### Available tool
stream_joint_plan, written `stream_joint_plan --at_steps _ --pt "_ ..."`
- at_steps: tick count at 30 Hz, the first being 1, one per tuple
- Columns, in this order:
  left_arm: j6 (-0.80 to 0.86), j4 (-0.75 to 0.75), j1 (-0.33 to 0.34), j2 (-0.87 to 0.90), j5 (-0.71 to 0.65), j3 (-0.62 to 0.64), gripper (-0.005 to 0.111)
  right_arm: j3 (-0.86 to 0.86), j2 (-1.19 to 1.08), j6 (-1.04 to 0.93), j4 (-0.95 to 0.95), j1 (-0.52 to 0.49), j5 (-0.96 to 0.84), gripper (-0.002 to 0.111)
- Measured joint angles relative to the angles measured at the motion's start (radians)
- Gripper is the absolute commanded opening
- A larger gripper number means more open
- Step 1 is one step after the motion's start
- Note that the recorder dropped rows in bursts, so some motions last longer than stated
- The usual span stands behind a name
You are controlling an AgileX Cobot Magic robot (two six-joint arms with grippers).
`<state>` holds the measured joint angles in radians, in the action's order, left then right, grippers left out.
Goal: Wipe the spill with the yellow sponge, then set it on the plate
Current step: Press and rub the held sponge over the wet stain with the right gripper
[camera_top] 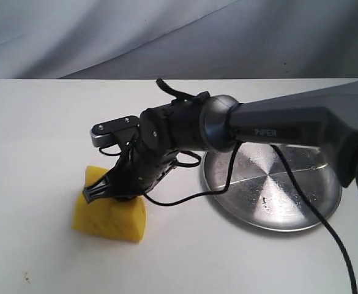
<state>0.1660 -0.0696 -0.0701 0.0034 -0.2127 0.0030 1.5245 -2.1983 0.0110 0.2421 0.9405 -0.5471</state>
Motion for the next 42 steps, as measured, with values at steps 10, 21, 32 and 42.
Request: stream_joint_plan --at_steps 10,21,32,42 --pt "0.0 0.0 0.0 0.0 0.0 0.0 0.0 -0.111 0.101 0.018 -0.089 -0.081 -0.075 0.0" --pt "0.0 0.0 0.0 0.0 0.0 0.0 0.0 -0.602 0.433 0.018 -0.097 -0.052 0.048 0.0" --pt "0.0 0.0 0.0 0.0 0.0 0.0 0.0 -0.554 0.385 0.018 -0.054 0.04 0.05 0.0" --pt "0.0 0.0 0.0 0.0 0.0 0.0 0.0 -0.068 0.062 0.018 -0.04 0.064 -0.092 0.0"
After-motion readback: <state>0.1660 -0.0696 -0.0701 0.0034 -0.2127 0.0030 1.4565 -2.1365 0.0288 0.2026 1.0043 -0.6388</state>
